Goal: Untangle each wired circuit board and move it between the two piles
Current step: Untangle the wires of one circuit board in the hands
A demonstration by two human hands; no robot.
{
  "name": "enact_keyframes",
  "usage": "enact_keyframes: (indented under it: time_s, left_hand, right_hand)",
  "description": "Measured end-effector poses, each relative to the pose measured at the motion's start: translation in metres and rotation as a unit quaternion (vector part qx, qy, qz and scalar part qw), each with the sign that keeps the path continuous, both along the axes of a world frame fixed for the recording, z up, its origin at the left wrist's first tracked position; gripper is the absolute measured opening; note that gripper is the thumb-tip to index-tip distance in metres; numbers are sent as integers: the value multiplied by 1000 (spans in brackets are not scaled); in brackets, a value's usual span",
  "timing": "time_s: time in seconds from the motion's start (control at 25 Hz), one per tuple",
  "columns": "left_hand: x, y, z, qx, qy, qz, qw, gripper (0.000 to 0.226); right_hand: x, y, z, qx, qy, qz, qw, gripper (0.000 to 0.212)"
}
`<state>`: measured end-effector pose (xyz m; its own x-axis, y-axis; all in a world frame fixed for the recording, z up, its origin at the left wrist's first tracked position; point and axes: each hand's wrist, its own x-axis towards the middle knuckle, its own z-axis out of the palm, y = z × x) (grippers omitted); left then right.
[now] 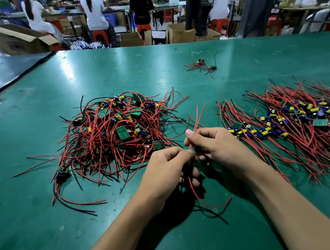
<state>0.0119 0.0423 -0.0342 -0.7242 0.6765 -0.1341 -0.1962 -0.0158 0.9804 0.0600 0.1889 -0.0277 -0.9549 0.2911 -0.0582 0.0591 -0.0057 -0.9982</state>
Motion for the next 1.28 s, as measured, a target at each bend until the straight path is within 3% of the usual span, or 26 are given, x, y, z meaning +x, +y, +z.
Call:
enact_keyframes:
  time_s: [0.12,0.2,0.28,0.48,0.68,0.84,0.92,1.08,1.28]
  left_hand:
    - [-2,-2,0,0,-6,24,1000,21]
    - [-2,-3,0,-7,6,26,1000,19]
    - [-2,-3,0,-27,46,33,998,21]
    - [-5,-2,2,-81,146,29,986,24]
    - [-5,-5,4,-82,138,-23,987,24]
    - [-4,-6,4,-93,138,-19,986,25]
    - [-3,-6,4,-85,132,-5,988,26]
    - [-2,-6,2,-55,100,35,993,29]
    - [-4,-6,4,-76,125,0,989,32]
  right_hand:
    - [5,-2,3,-64,-10,77,995,24]
    - [7,-5,2,-71,-6,76,995,26]
    - [5,-7,-2,-58,0,40,998,30]
    - [-4,-1,-11,122,21,-100,987,34]
    - [-8,10,-14,100,74,-200,972,32]
    - [-11,7,-12,-89,34,-171,981,41]
    - [-10,6,-10,-156,20,-104,982,35]
    - [-2,-1,-14,-108,-21,78,991,30]
    - [-6,11,-14,-5,-11,-65,998,38]
